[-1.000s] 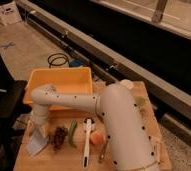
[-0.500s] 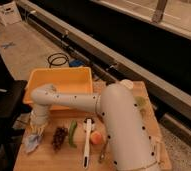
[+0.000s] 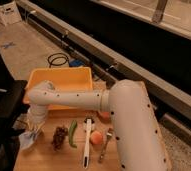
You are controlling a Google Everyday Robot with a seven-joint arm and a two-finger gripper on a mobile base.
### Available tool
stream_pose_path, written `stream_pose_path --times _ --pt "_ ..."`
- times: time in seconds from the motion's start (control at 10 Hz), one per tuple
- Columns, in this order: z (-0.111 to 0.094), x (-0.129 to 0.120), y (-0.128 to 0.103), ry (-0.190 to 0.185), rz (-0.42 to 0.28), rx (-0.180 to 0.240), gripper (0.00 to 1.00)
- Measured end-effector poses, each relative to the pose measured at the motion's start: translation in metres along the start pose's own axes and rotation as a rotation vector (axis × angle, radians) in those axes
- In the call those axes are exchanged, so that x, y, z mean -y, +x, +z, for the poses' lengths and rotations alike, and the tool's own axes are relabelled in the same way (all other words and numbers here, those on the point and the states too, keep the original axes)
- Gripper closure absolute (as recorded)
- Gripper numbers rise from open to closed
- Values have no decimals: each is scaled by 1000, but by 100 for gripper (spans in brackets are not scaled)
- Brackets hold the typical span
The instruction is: Wipe red bowl with towel
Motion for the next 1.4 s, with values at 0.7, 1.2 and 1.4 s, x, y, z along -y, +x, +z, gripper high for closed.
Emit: stream_pose_path --times 0.7,1.2,1.4 --pt "-86 -84 27 125 217 -128 100" --pt "-122 -156 52 155 389 -140 100" --pt "-122 -155 52 155 388 -140 100"
